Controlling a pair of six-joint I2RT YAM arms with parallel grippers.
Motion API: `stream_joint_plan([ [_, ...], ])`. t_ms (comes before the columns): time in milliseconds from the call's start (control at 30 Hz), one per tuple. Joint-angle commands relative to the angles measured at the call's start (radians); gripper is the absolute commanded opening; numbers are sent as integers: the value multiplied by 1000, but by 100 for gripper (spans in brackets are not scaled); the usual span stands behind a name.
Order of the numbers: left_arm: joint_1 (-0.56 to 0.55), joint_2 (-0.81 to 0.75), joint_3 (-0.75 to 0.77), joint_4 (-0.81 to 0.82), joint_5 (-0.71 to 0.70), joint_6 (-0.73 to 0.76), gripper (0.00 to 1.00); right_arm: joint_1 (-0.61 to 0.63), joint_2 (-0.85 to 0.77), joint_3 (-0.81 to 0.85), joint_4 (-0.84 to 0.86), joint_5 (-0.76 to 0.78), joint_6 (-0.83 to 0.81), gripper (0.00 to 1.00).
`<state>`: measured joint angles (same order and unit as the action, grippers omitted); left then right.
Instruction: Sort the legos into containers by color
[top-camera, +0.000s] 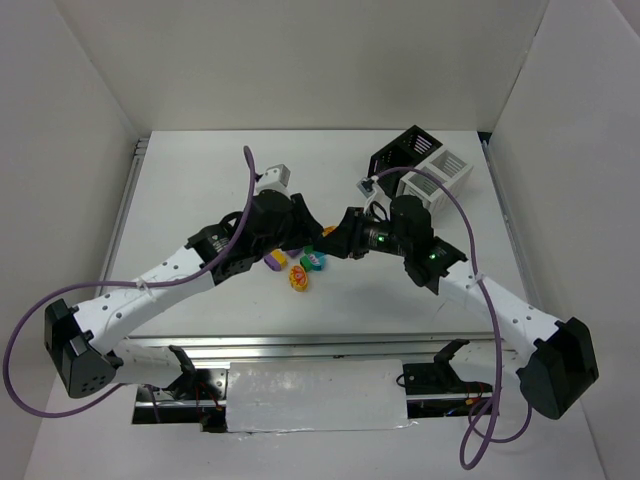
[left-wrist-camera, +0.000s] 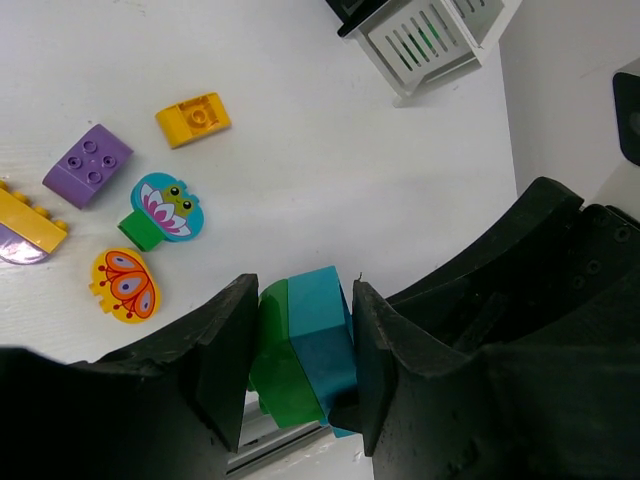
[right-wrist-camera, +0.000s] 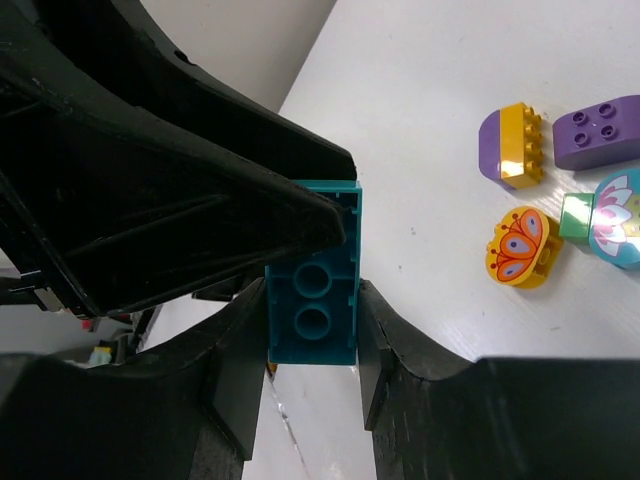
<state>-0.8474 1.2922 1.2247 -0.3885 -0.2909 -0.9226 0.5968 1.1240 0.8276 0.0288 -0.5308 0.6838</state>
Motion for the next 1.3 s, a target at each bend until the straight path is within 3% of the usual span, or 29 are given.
stream_joint_plan([
  [0, -10, -4, 45, 28, -22, -18, 1, 4, -16, -18, 134, -50, 31, 0],
  [67, -10, -4, 52, 22, -36, -24, 19, 3, -33, -42, 174, -57, 34, 0],
  [100, -10, -7, 58, 17, -45, -27, 62, 4, -41, -51, 186, -61, 28, 0],
  [167, -9, -16, 68, -7, -71, -36, 99, 3, -61, -76, 210, -58, 19, 0],
  [333, -9, -92, 82, -27, -103, 14, 99, -12, -111, -128, 261, -67, 0, 0],
  [433, -9, -201, 7, 77, -44, 124, 98, -43, -138, -151, 307, -133, 20, 0],
  [533, -9, -299, -76, 178, 87, 236, 98, -81, -171, -171, 365, -225, 65, 0],
  [700, -7, -412, -174, 310, 441, 383, 97, -144, -211, -186, 480, -345, 143, 0],
  [900, -7, -424, -218, 381, 648, 389, 96, -141, -240, -200, 758, -482, 348, 0],
  [1200, -7, -352, -209, 468, 684, 344, 89, -80, -247, -147, 675, -457, 275, 0],
  [1267, -7, -349, -209, 488, 693, 338, 76, -78, -248, -147, 651, -446, 252, 0],
])
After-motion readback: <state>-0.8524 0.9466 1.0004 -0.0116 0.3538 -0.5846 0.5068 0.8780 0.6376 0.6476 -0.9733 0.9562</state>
